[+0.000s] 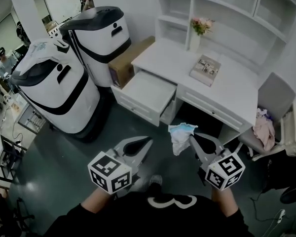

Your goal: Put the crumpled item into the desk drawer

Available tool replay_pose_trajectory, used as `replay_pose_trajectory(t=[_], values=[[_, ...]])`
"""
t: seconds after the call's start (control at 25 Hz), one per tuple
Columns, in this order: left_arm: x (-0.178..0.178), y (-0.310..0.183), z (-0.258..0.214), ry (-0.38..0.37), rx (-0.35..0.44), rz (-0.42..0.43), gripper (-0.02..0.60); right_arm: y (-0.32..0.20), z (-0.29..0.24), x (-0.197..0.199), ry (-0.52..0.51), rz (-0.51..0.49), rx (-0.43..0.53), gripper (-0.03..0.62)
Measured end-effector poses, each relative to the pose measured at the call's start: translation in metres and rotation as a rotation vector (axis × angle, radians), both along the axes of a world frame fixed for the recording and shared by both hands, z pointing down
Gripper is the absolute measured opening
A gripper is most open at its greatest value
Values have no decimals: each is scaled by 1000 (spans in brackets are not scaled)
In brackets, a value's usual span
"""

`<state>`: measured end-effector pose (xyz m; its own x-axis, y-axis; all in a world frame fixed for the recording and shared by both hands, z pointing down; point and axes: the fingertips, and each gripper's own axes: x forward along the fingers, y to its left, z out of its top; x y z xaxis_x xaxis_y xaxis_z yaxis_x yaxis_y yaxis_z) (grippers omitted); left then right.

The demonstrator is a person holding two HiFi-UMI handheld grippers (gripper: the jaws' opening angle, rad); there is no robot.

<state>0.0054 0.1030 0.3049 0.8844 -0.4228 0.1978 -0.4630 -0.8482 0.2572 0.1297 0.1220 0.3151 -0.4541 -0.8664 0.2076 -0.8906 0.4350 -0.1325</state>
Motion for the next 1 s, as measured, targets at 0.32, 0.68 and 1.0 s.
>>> replay_pose_trajectory(t=[0.32,0.68,1.0], values=[[7,-118,8,-1,-24,-8,9,-111,8,5,36,-9,-33,6],[-9,-164,16,8,-32,-55,9,-158,8,-4,62,-35,-30,6],[-13,-195,16,19,-33,-97,9,-197,2,-7,75,-79,-24,6]])
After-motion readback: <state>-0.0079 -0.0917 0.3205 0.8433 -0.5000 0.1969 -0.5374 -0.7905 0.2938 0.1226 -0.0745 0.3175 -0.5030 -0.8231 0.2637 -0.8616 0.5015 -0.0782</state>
